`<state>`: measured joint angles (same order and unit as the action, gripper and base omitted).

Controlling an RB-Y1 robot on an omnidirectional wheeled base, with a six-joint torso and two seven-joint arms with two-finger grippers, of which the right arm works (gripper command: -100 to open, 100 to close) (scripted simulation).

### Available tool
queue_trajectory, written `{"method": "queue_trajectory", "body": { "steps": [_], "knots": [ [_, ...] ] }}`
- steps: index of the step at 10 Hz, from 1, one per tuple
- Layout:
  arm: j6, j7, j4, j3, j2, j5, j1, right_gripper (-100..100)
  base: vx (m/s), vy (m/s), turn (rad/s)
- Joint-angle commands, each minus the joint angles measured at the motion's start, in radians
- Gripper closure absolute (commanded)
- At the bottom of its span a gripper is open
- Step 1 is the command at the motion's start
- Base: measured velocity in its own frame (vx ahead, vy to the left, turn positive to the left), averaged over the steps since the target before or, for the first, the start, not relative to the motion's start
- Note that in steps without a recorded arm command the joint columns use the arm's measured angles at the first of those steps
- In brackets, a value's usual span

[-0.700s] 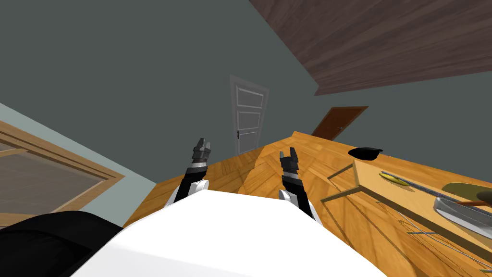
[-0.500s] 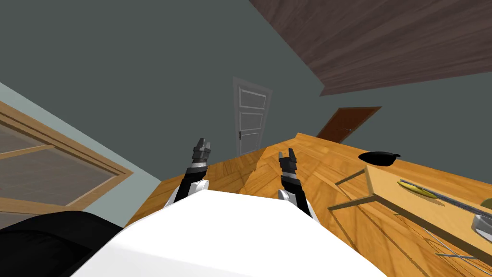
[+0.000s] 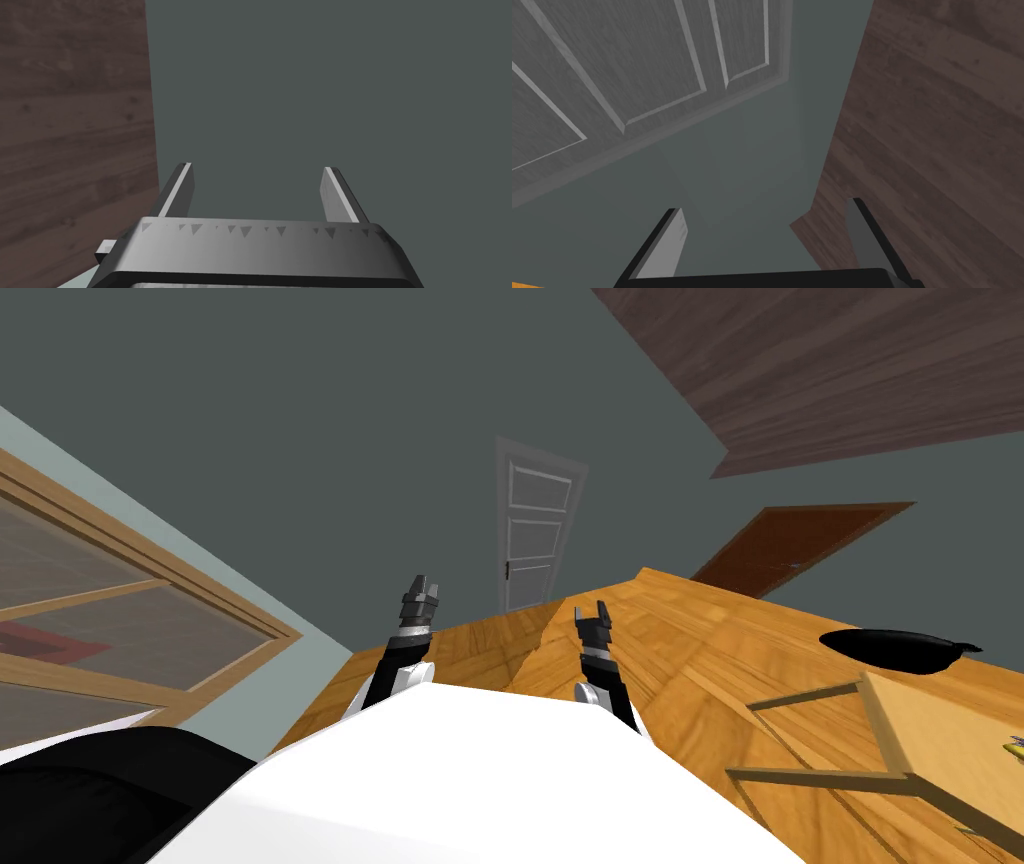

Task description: Pull the door open

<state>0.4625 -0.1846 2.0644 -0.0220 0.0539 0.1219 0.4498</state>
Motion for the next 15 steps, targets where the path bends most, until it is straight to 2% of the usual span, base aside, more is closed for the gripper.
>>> {"method": "queue_trajectory", "body": {
  "steps": [1, 5, 11, 12, 15],
  "knots": [
    [0.015, -0.03, -0.034, -0.003, 0.009, 0.024, -0.009, -100, 0.124, 0.001, 0.166],
    [0.051, -0.105, -0.124, -0.018, 0.028, 0.091, -0.034, -100, 0.132, -0.003, 0.195],
    [0.091, -0.191, -0.227, -0.035, 0.046, 0.166, -0.062, -100, 0.104, -0.022, 0.151],
    [0.104, -0.221, -0.262, -0.041, 0.052, 0.193, -0.072, -100, 0.138, -0.022, 0.27],
    [0.126, -0.268, -0.319, -0.05, 0.06, 0.234, -0.087, -100, 0.124, -0.027, 0.177]
  ]
}}
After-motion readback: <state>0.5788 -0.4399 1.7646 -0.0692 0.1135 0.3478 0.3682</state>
